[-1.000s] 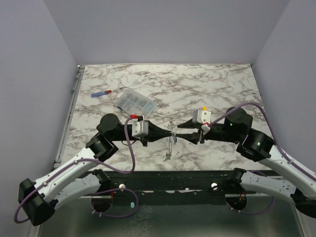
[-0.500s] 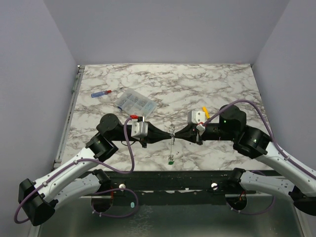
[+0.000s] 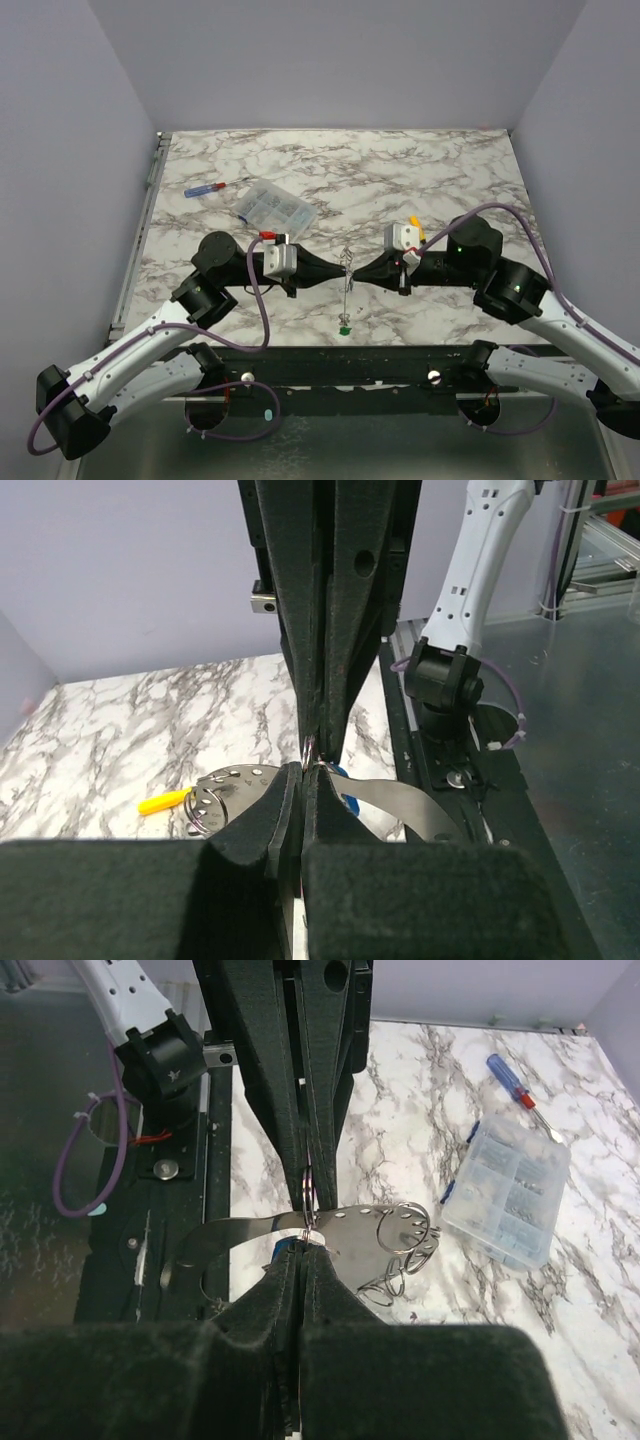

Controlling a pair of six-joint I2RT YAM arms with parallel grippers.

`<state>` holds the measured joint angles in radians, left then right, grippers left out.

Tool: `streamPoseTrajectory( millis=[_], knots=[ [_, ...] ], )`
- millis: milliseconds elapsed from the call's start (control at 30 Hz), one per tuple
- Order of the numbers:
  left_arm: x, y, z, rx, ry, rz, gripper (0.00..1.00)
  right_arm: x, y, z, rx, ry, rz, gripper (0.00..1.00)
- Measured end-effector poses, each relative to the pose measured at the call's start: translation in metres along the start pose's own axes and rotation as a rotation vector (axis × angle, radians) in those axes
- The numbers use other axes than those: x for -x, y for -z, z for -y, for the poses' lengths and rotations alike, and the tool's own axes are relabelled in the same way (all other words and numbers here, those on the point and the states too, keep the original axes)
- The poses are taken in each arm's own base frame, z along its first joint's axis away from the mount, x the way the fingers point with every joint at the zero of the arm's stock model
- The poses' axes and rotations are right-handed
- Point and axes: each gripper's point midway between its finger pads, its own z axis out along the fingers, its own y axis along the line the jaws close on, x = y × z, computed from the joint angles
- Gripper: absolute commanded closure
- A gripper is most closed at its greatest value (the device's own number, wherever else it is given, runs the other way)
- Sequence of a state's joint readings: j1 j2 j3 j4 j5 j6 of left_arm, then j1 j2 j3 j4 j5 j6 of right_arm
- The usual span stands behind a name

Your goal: Put the keys on the keyring

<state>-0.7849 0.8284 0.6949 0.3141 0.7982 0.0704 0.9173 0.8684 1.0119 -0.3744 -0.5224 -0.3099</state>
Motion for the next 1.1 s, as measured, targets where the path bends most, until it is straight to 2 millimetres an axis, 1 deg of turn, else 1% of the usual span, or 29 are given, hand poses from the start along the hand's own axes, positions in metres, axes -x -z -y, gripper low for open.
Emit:
streamPoseTrajectory(
  millis=[200,400,467,600,667,867,933,1033,1100],
  knots=[
    [0.0,0.001,-0.009,0.052,0.013,0.013,1.0,0.0,-0.01,0.002,-0.002,-0.063,0.022,0.99],
    [-0.007,0.004,-0.017,0.11,0.038,0.01,1.0,-0.004,-0.021,0.004,0.011,-0.11,0.022,0.99],
    [-0.003,0.004,-0.021,0.128,0.034,0.024,1.0,-0.007,-0.025,0.001,0.026,-0.126,0.018,0.99],
    [0.008,0.003,-0.022,0.14,0.016,0.064,1.0,-0.026,-0.032,-0.001,0.031,-0.159,-0.028,0.99],
    [0.013,0.004,-0.023,0.147,0.009,0.079,1.0,-0.032,-0.033,0.001,0.022,-0.167,-0.041,0.99],
    [0.023,0.004,-0.023,0.15,-0.005,0.111,1.0,-0.04,-0.034,0.006,-0.014,-0.172,-0.063,0.99],
    [0.023,0.004,-0.023,0.15,-0.006,0.113,1.0,-0.041,-0.033,0.007,-0.022,-0.168,-0.064,0.95],
    [0.021,0.004,-0.023,0.15,0.0,0.11,1.0,-0.041,-0.029,0.009,-0.039,-0.158,-0.07,0.79],
    [0.021,0.004,-0.023,0.15,0.002,0.109,1.0,-0.039,-0.023,0.009,-0.053,-0.144,-0.073,0.68]
  ],
)
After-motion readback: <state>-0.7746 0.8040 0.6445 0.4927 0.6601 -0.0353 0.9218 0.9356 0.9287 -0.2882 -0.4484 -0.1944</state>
